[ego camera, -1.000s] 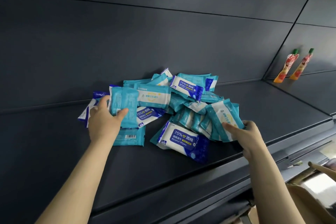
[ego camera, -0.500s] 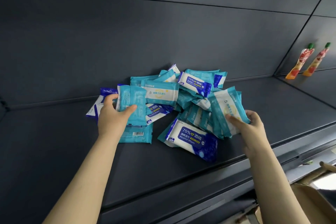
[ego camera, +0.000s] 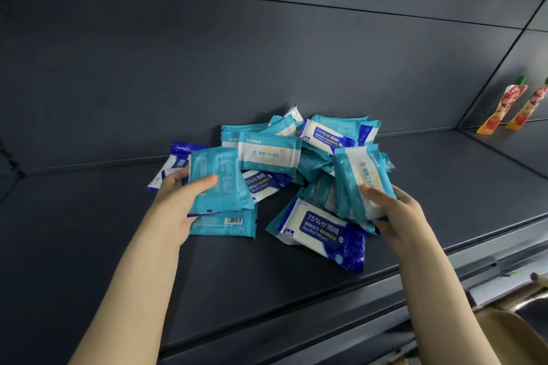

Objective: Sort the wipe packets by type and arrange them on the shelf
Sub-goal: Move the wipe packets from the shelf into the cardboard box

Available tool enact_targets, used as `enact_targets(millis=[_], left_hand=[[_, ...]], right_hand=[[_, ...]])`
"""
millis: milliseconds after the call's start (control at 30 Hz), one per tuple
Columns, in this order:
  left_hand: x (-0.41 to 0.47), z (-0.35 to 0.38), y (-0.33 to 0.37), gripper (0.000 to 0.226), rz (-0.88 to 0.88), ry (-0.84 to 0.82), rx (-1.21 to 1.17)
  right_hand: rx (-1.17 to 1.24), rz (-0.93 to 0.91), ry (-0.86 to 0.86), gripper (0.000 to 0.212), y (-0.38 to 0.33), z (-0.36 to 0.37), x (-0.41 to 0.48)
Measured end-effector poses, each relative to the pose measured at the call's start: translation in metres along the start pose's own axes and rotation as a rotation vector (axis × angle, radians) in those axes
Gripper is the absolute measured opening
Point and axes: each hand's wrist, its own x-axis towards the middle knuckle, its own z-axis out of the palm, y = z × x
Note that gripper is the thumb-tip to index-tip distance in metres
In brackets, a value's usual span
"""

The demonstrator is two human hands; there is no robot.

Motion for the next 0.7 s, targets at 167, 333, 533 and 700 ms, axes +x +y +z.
enact_targets(millis=[167,333,533,700], left_hand=[[-0.001,0.004,-0.003,0.026,-0.005,-0.002,0.188],[-0.002,0.007,-0.008,0.029,0.105,-0.025,0.436],[-0.008,0.002,-0.007,0.034,0.165,-0.073,0.392],[-0.028,0.008,-0.011,0.071,0.169,-0.074,0.307]], right_hand=[[-0.103,-0.026,-0.017,0.025,0.004,0.008,-0.001],[-0.169,-0.04,0.01,0.03,0.008,0.012,-0.001],[0.073,0.031,0.035,0.037,0.001,0.003,-0.006],[0.176,0.133,-0.011,0.038,-0.009,-0.022,-0.02]])
